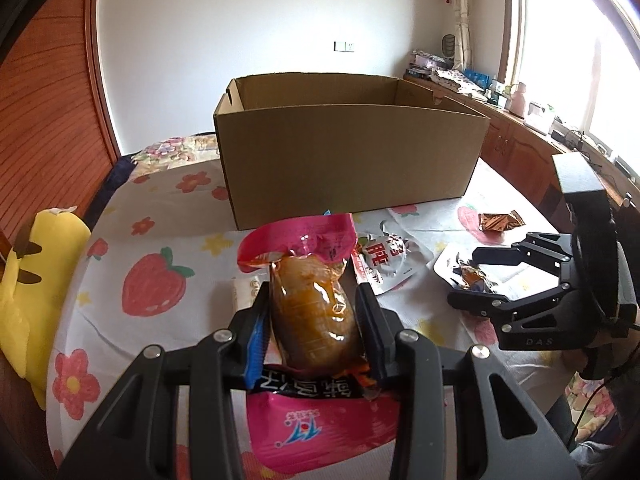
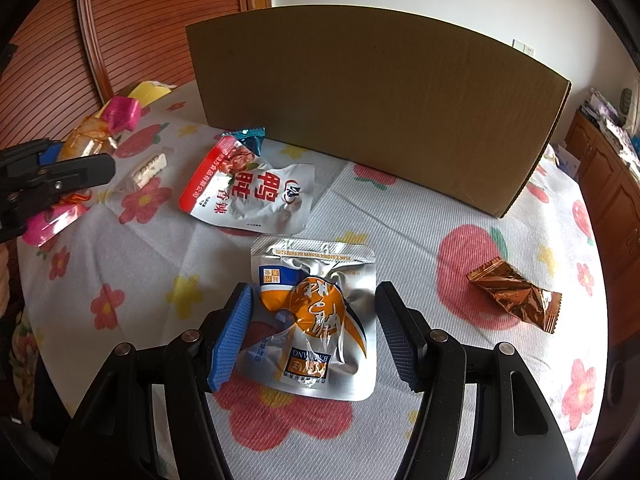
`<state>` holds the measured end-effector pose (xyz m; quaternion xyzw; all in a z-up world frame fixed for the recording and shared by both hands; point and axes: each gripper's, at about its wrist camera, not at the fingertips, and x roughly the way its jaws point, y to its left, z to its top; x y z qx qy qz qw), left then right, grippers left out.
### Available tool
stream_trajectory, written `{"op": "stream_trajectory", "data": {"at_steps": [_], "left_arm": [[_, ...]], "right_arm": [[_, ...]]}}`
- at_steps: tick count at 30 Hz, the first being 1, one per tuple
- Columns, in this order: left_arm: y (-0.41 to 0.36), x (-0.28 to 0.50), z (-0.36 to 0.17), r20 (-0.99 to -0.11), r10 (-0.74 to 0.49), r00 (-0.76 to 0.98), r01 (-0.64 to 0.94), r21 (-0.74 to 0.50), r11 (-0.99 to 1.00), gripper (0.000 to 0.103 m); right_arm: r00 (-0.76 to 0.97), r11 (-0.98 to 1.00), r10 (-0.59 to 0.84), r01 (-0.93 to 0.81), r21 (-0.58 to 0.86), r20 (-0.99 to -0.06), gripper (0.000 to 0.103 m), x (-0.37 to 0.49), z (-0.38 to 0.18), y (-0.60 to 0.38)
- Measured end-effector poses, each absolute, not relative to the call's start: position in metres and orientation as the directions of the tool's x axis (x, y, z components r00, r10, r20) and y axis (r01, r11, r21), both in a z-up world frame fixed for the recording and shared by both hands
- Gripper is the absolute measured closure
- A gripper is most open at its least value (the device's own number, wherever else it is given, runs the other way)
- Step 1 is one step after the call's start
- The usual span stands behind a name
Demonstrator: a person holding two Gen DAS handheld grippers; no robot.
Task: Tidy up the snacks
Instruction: 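Close the left tool on the pink bread bag while the right tool grasps the silver pouch, then lift both held packets and carry them over the cardboard box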
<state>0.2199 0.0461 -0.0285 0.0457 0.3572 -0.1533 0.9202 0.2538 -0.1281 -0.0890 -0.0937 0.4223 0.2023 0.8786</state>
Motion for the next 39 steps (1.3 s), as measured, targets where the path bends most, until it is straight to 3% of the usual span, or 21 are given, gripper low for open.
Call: {"op": "stream_trajectory", "data": {"at_steps": [6, 9, 13, 28, 39], "left_arm": [[0.043, 0.212, -0.023, -0.663, -0.252, 0.705, 0.318, -0.022, 0.948, 0.064], [0.043, 0.209, -0.021, -0.656, -0.248, 0.713, 0.319, -0.011, 0.948, 0.064], [0.044, 0.206, -0.019, -0.65, -0.25, 0.718, 0.318, -0.014, 0.948, 0.064], [0.046, 0.203, -0.023, -0.65, -0.266, 0.712, 0.323, -0.034, 0.946, 0.064], [0.045, 0.204, -0.022, -0.646, -0.271, 0.714, 0.325, -0.037, 0.945, 0.064]], "right_arm": [[0.557, 0.9, 0.273, -0.436, 0.003, -0.784, 0.039, 0.255, -0.089, -0.127], [0.556, 0.9, 0.267, -0.436, -0.003, -0.788, 0.044, 0.256, -0.087, -0.125], [0.552, 0.893, 0.266, -0.451, -0.014, -0.79, 0.061, 0.25, -0.084, -0.122], [0.522, 0.886, 0.348, -0.455, 0.091, -0.779, 0.064, 0.239, -0.073, -0.131], [0.558, 0.883, 0.363, -0.463, 0.084, -0.746, 0.064, 0.227, -0.056, -0.134]]}}
